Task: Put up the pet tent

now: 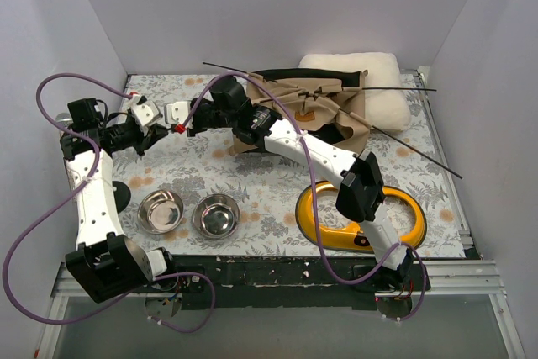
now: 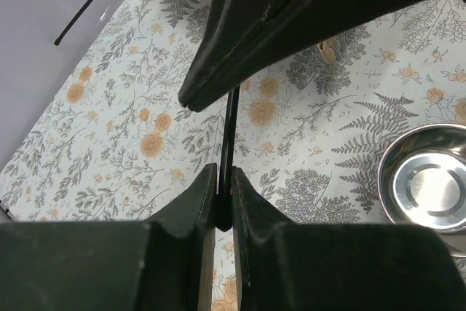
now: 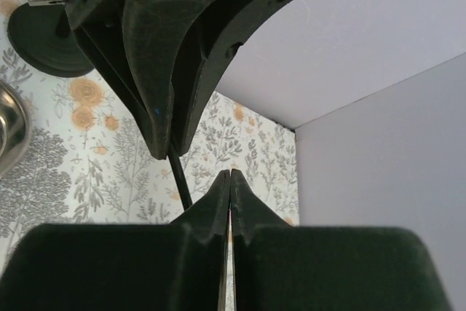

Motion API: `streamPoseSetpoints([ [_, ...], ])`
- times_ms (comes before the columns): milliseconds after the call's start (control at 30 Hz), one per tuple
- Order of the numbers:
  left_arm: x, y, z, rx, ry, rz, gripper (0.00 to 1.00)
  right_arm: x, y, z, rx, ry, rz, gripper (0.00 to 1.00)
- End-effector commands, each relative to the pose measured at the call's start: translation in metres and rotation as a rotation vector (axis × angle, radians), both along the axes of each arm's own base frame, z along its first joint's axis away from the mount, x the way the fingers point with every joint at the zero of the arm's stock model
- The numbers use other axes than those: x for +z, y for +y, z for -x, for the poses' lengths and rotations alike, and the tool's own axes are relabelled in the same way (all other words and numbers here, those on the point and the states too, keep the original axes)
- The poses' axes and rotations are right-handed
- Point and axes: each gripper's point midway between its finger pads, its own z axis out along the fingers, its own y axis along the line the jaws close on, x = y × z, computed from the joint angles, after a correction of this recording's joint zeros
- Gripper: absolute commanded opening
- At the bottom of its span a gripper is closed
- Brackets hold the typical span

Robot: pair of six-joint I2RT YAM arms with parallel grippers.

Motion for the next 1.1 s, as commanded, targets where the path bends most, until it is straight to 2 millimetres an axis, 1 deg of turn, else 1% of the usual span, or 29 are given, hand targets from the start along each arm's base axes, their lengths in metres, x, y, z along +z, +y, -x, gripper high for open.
streamPoseSetpoints([
  [0,0.032,-0.008,0.006,-0.025,-0.056,0.039,0.0,0.033,0.006,-0.009,-0.029,-0.089,-0.091,0.01],
  [33,0.038,-0.007,0.003,0.002,-0.051,0.063,0.08,0.041,0.007,-0.01,-0.036,-0.105,-0.117,0.01],
  [67,0.042,-0.004,-0.001,0.059,-0.011,0.103,0.21,0.045,0.006,-0.012,-0.042,-0.116,-0.131,0.01],
  [100,0.046,0.001,-0.006,0.115,0.018,0.131,0.5,0.048,0.006,-0.013,-0.047,-0.118,-0.137,0.01],
  [133,0.048,0.005,-0.007,0.158,0.05,0.157,0.8,0.05,0.005,-0.014,-0.053,-0.123,-0.141,0.01],
  [167,0.049,0.008,-0.004,0.161,0.075,0.184,0.98,0.051,0.003,-0.017,-0.059,-0.126,-0.143,0.01],
  [200,0.052,0.014,-0.002,0.169,0.09,0.217,0.98,0.053,0.002,-0.019,-0.064,-0.124,-0.147,0.01],
  [267,0.059,0.018,0.005,0.16,0.113,0.293,0.98,0.054,-0.002,-0.023,-0.077,-0.112,-0.151,0.01],
  [333,0.064,0.023,0.003,0.166,0.128,0.343,0.98,0.053,-0.006,-0.024,-0.073,-0.104,-0.141,0.01],
  [367,0.061,0.026,0.001,0.174,0.139,0.354,0.98,0.052,-0.008,-0.022,-0.061,-0.096,-0.128,0.01],
  [433,0.05,0.028,0.002,0.153,0.138,0.32,0.97,0.035,-0.014,-0.014,-0.015,-0.054,-0.056,0.01],
  [467,0.046,0.029,0.002,0.157,0.147,0.309,0.95,0.023,-0.018,-0.007,0.015,-0.032,-0.008,0.1],
  [500,0.042,0.031,0.002,0.17,0.159,0.308,0.94,0.011,-0.021,0.001,0.049,-0.014,0.034,0.25],
  [533,0.04,0.033,0.003,0.18,0.161,0.303,0.94,-0.007,-0.027,0.008,0.079,0.008,0.094,0.4],
  [567,0.039,0.035,0.004,0.192,0.168,0.309,0.95,-0.021,-0.031,0.015,0.107,0.018,0.14,0.49],
  [600,0.041,0.036,0.002,0.22,0.185,0.333,0.98,-0.038,-0.034,0.02,0.121,0.036,0.193,0.53],
  [633,0.044,0.041,-0.003,0.261,0.199,0.358,0.98,-0.057,-0.034,0.023,0.124,0.063,0.238,0.57],
  [667,0.049,0.043,-0.007,0.288,0.21,0.388,0.98,-0.07,-0.034,0.024,0.124,0.082,0.271,0.59],
  [733,0.059,0.045,-0.012,0.308,0.212,0.42,0.98,-0.096,-0.031,0.028,0.127,0.126,0.325,0.6],
  [800,0.067,0.048,-0.019,0.338,0.23,0.462,0.98,-0.116,-0.024,0.035,0.145,0.155,0.359,0.61],
  [900,0.069,0.05,-0.021,0.363,0.278,0.491,0.98,-0.134,-0.01,0.043,0.158,0.15,0.368,0.62],
  [967,0.067,0.05,-0.019,0.377,0.313,0.497,0.98,-0.145,-0.001,0.051,0.178,0.148,0.371,0.6],
  [1067,0.064,0.058,-0.021,0.461,0.344,0.513,0.98,-0.161,0.009,0.064,0.207,0.151,0.372,0.57],
])
